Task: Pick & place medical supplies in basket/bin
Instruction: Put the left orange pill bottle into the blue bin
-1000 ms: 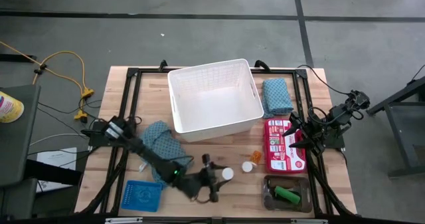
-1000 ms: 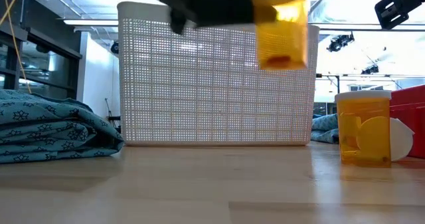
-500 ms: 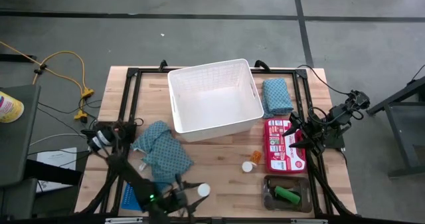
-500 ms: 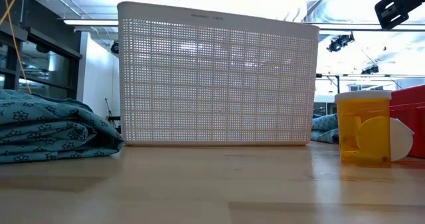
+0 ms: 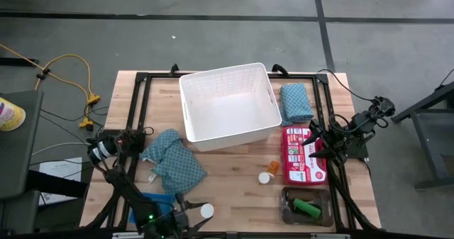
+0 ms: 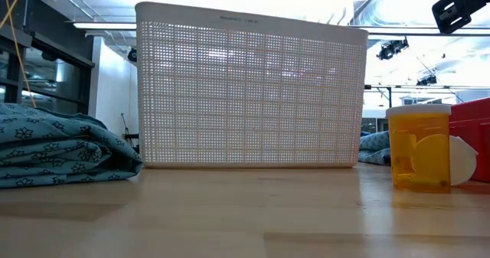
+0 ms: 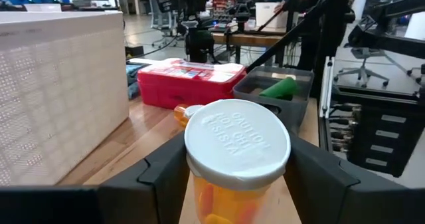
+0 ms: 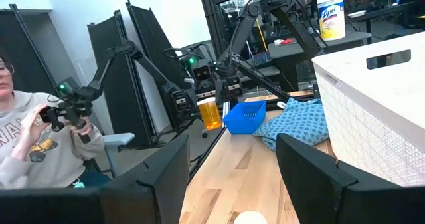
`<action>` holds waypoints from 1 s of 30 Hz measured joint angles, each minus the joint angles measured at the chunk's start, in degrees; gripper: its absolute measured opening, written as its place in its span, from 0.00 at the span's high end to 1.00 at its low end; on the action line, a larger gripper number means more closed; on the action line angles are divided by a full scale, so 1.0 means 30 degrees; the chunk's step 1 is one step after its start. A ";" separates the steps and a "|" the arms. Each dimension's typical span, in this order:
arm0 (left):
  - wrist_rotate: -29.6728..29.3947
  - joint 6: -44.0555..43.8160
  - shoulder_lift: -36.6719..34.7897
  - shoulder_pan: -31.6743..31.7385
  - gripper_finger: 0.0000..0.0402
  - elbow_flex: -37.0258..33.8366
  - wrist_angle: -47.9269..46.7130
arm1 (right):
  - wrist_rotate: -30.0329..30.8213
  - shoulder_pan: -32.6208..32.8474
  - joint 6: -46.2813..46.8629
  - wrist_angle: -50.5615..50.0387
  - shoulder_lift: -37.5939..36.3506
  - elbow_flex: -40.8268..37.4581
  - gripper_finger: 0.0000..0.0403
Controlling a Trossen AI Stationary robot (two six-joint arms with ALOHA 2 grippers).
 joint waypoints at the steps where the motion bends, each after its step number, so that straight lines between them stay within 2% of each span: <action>1: 0.0362 0.0000 0.0000 0.0115 0.48 0.0000 -0.0003 | 0.0000 0.0000 0.0003 0.0000 -0.0006 0.0000 0.48; 10: 0.6174 0.0304 -0.0090 0.2213 0.48 0.0000 -0.0205 | 0.0002 0.0004 -0.0002 0.0000 -0.0002 0.0000 0.48; 15: 0.8740 0.1478 -0.1216 0.2851 0.49 0.0000 -0.1475 | 0.0000 0.0007 0.0002 0.0001 0.0000 0.0000 0.48; 20: 1.2663 0.1582 -0.2197 0.3728 0.49 -0.0007 -0.2990 | 0.0006 0.0004 0.0002 -0.0003 -0.0001 0.0000 0.48; 24: 1.5034 0.2308 -0.2941 0.4541 0.49 -0.0727 -0.3140 | 0.0002 0.0004 0.0001 0.0000 0.0000 0.0000 0.48; 27: 1.5419 0.2596 -0.3586 0.4908 0.49 -0.2266 -0.2108 | 0.0000 0.0002 -0.0002 0.0000 -0.0004 0.0000 0.48; 30: 1.5696 0.3038 -0.3881 0.4964 0.49 -0.4359 0.1390 | 0.0005 0.0002 0.0001 0.0000 -0.0005 0.0000 0.48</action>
